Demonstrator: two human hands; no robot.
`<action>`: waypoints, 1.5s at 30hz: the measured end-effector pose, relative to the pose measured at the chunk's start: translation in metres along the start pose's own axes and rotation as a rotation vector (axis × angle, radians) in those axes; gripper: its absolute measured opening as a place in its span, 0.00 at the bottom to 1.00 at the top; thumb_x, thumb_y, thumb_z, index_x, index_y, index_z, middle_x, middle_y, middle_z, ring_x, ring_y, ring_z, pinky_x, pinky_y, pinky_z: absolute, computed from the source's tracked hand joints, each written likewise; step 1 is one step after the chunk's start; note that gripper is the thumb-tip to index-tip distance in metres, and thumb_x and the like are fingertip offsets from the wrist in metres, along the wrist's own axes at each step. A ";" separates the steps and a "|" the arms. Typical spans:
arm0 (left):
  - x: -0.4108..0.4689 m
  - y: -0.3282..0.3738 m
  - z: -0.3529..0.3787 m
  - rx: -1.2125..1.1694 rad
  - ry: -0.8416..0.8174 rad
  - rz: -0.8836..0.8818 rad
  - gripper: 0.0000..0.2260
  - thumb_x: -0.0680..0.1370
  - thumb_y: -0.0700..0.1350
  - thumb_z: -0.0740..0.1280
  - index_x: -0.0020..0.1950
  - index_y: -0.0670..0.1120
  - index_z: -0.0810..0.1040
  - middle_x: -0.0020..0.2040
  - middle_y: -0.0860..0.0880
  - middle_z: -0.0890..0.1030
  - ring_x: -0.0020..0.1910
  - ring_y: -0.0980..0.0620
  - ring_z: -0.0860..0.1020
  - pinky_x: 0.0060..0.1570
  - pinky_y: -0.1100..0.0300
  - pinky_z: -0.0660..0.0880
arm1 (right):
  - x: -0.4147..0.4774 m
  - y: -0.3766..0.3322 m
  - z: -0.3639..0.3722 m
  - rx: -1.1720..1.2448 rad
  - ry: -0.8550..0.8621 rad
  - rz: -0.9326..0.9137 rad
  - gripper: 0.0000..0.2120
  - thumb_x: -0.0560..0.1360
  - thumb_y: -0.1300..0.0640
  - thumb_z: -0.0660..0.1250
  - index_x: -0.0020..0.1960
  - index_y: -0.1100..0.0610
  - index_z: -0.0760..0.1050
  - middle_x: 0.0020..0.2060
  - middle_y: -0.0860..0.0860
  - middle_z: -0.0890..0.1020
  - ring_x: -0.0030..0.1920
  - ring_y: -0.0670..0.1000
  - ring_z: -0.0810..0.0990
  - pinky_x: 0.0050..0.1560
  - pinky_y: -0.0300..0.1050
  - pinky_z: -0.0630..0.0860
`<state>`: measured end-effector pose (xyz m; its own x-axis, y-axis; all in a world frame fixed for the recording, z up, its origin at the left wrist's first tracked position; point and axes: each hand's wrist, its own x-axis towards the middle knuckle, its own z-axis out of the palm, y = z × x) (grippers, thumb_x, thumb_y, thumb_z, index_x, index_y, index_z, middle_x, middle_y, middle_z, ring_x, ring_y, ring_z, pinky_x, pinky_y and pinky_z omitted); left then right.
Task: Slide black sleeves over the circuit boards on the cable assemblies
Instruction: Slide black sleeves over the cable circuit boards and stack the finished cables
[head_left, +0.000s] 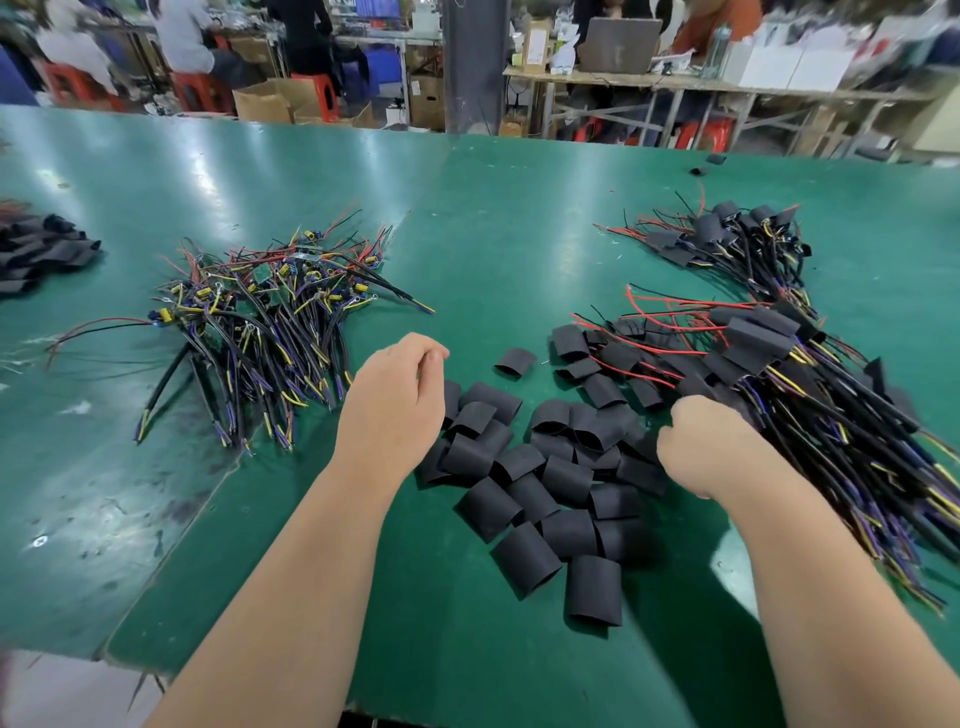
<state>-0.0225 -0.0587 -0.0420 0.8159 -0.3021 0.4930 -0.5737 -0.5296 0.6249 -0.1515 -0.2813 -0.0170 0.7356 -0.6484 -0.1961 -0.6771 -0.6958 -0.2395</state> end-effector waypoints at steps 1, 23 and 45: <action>0.000 0.000 0.000 0.000 0.000 -0.002 0.09 0.82 0.43 0.58 0.52 0.45 0.78 0.42 0.49 0.81 0.45 0.47 0.77 0.48 0.49 0.73 | 0.001 -0.001 0.002 -0.007 -0.001 -0.001 0.11 0.77 0.63 0.58 0.37 0.60 0.63 0.37 0.56 0.73 0.42 0.59 0.75 0.42 0.45 0.68; 0.001 -0.003 0.000 0.080 0.063 0.017 0.08 0.80 0.43 0.60 0.47 0.46 0.79 0.26 0.58 0.67 0.29 0.50 0.68 0.31 0.57 0.63 | 0.102 -0.064 -0.013 -0.392 0.210 0.023 0.30 0.80 0.38 0.47 0.65 0.60 0.73 0.64 0.61 0.74 0.64 0.62 0.71 0.58 0.51 0.68; 0.002 -0.002 -0.001 0.077 0.075 0.004 0.08 0.80 0.43 0.61 0.46 0.46 0.78 0.26 0.57 0.67 0.30 0.48 0.69 0.32 0.57 0.62 | 0.085 -0.117 0.019 0.027 0.066 -0.520 0.25 0.80 0.40 0.52 0.67 0.57 0.68 0.63 0.60 0.75 0.63 0.59 0.73 0.60 0.51 0.70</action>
<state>-0.0200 -0.0571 -0.0413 0.8045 -0.2458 0.5406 -0.5670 -0.5888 0.5761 -0.0097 -0.2492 -0.0241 0.9710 -0.2385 0.0153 -0.2218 -0.9232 -0.3137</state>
